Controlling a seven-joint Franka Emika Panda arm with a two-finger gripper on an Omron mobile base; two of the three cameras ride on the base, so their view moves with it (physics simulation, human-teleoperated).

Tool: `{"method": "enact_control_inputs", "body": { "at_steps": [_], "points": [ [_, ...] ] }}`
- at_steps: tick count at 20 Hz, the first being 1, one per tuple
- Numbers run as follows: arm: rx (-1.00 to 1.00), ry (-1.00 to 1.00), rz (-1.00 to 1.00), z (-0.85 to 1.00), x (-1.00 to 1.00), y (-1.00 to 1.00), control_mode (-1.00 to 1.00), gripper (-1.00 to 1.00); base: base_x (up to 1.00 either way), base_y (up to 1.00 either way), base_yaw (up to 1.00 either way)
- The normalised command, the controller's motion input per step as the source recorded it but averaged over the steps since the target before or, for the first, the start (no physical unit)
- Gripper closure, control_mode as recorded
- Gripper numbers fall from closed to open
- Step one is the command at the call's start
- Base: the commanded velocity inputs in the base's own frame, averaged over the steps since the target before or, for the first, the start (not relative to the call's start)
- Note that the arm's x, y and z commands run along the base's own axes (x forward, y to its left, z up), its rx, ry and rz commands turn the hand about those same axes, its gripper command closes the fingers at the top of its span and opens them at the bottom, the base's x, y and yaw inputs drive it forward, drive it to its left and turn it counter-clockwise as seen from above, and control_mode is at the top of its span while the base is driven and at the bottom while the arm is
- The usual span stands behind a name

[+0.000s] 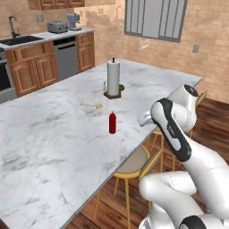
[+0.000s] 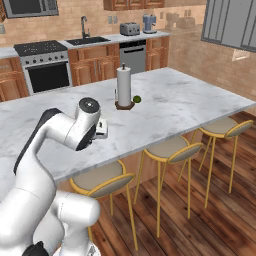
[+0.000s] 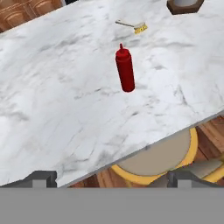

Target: Move the ketchup and shaker from the cabinet to the dining counter.

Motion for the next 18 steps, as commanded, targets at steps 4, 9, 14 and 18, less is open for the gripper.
{"method": "enact_control_inputs", "body": {
  "at_steps": [4,9,14,18],
  "points": [
    [0.0,0.04,-0.24,0.37,-0.61,0.0,-1.0,-1.0,0.0,0.0,0.0],
    [-0.03,0.0,-0.21,0.27,-0.65,0.03,-1.0,-1.0,0.0,0.0,0.0],
    [-0.06,0.0,-0.11,0.18,-0.56,0.01,-1.0,-1.0,0.0,0.0,0.0],
    [-0.08,0.0,0.0,0.22,-0.5,0.0,-1.0,-1.0,0.0,0.0,0.0]
  ]
}}
